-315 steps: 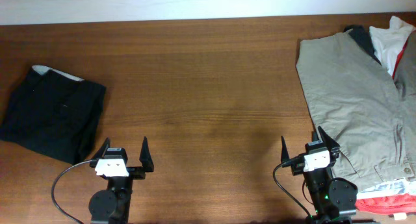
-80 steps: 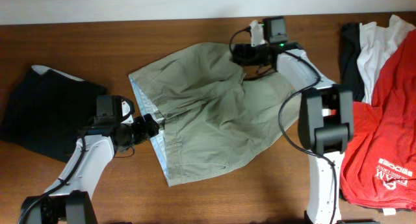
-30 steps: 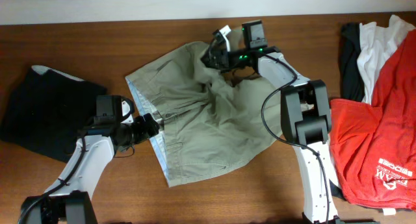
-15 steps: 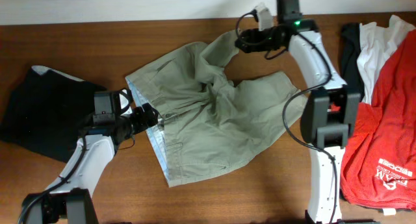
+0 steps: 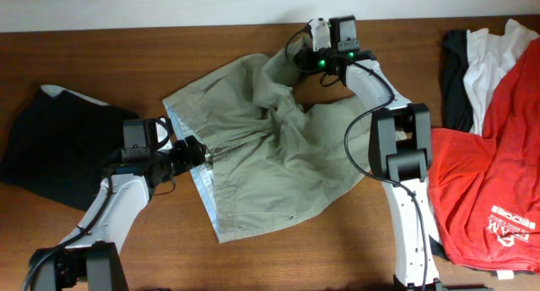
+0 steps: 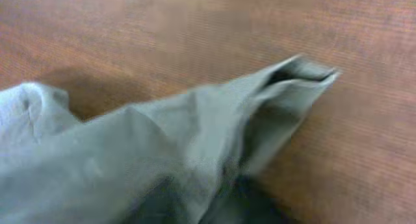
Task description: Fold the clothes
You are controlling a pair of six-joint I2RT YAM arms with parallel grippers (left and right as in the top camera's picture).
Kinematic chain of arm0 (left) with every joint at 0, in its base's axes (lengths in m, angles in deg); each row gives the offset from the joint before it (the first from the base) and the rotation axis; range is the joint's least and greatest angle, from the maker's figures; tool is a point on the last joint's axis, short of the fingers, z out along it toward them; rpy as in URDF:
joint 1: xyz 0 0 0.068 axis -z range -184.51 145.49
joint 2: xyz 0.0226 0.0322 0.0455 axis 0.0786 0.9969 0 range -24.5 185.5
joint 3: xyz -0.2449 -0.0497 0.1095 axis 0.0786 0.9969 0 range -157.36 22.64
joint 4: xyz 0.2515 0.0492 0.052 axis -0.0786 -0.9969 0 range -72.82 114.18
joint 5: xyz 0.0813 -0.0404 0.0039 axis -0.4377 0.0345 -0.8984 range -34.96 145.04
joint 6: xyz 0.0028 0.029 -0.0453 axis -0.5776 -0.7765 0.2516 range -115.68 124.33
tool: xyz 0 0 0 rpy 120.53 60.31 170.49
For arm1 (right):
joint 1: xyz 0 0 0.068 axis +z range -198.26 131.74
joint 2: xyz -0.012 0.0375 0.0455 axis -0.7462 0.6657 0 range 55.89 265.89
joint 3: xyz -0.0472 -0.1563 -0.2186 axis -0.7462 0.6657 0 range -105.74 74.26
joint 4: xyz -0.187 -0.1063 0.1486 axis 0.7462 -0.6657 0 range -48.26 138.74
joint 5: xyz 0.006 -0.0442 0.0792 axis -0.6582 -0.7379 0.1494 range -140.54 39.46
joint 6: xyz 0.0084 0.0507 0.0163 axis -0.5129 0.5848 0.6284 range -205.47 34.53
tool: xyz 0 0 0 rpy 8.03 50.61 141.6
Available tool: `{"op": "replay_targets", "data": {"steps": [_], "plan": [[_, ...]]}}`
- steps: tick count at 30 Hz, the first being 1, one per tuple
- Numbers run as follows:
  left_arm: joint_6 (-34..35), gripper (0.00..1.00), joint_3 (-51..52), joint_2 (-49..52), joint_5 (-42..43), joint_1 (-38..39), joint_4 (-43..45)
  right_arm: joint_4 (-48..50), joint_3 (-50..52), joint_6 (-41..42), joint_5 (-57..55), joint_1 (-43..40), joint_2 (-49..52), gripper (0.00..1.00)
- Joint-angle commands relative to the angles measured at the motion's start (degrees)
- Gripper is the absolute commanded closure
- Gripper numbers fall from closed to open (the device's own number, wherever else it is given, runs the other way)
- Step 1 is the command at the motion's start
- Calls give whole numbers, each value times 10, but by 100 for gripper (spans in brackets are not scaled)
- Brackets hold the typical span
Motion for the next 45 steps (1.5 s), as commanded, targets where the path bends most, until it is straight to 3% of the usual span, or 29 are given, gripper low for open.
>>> {"op": "replay_targets", "data": {"steps": [1, 3, 4, 7, 8, 9, 15, 21, 23, 25, 26, 30, 33, 35, 36, 37, 38, 39, 42, 45], "plan": [[-7, 11, 0, 4, -3, 3, -4, 16, -3, 10, 42, -6, -5, 96], [-7, 11, 0, 4, -4, 3, -3, 7, -3, 10, 43, -44, -57, 96], [-7, 11, 0, 4, -3, 3, -3, -7, -3, 9, 44, -63, -78, 86], [-7, 11, 0, 4, -3, 3, -3, -74, -1, -9, 41, -68, -75, 86], [-7, 11, 0, 4, -3, 3, -4, -81, 5, -12, 31, -64, -75, 73], [-7, 11, 0, 4, -3, 3, -7, -82, 6, -12, 24, -61, -75, 68], [-7, 11, 0, 4, -3, 3, -7, -143, 19, -12, 22, -61, -65, 59], [-7, 11, 0, 4, -3, 3, -6, -181, 24, -12, 27, -18, -31, 59], [-7, 11, 0, 4, -3, 3, -6, -184, 24, -12, 27, -5, -31, 61], [-7, 11, 0, 4, -3, 3, -6, -194, 24, -12, 27, -1, -31, 92], [-7, 11, 0, 4, -3, 3, -6, -203, 24, -10, 27, -2, -31, 96], [-7, 11, 0, 4, -3, 3, -6, -282, -10, -6, 3, -66, -65, 96], [-7, 11, 0, 4, -3, 3, -6, -312, -121, -6, -12, -158, -93, 96], [-7, 11, 0, 4, -3, 3, -6, -355, -153, -6, -26, -200, -93, 83], [-7, 11, 0, 4, -3, 3, -6, -391, -152, -6, -87, -213, -93, 82], [-7, 11, 0, 4, -3, 3, -6, -416, -152, -6, -151, -217, -93, 73], [-7, 11, 0, 4, -3, 3, -6, -443, -152, -6, -205, -217, -93, 54], [-7, 11, 0, 4, -3, 3, -5, -473, -152, -5, -228, -217, -93, 51], [-7, 11, 0, 4, 2, 3, -7, -598, -153, -6, -156, -217, -95, 50], [-7, 11, 0, 4, 59, 13, -36, -719, -153, -5, -106, -231, -95, 50]]}}
